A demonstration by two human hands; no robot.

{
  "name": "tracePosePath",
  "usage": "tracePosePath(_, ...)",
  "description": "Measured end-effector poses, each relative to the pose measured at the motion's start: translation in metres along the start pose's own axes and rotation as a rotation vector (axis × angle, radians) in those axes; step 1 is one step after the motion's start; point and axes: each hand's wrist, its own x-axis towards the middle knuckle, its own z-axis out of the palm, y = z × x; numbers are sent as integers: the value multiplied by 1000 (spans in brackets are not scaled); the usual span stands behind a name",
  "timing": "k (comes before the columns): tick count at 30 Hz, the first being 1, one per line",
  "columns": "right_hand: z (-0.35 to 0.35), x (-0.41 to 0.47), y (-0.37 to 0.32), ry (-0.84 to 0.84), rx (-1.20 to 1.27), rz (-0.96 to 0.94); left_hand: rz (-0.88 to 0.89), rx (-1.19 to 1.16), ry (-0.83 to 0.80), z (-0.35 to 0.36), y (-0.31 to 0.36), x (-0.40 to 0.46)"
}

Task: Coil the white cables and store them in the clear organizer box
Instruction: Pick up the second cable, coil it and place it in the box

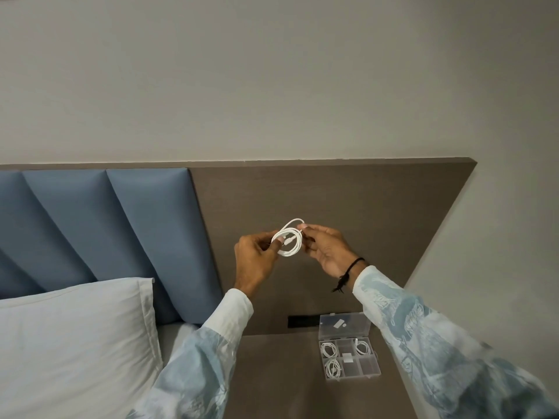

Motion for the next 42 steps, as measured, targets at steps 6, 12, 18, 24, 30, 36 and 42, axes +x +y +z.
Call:
tracePosePath(6, 2, -1, 3, -43, -39, 133, -100, -195, -26, 5, 2, -1)
tracePosePath(12, 4, -9, 11, -177, -60, 192, -82, -252, 28, 8, 1, -4)
tracePosePath(18, 2, -17, 2, -327, 21, 235, 143, 131, 230, 0, 6, -2)
tracePosePath(24, 20, -22, 2, -228, -53, 52, 200, 145, 259, 6, 12, -1)
tracePosePath(30, 15, -22, 4, -252, -157, 26, 150, 102, 278, 1, 10, 7)
tracePosePath(36, -1, -13, 2, -210, -568, -209, -51, -183, 253, -19, 0, 29)
tracePosePath(42, -15, 5, -10, 43, -862, -614, -227, -558, 9, -29, 0, 34)
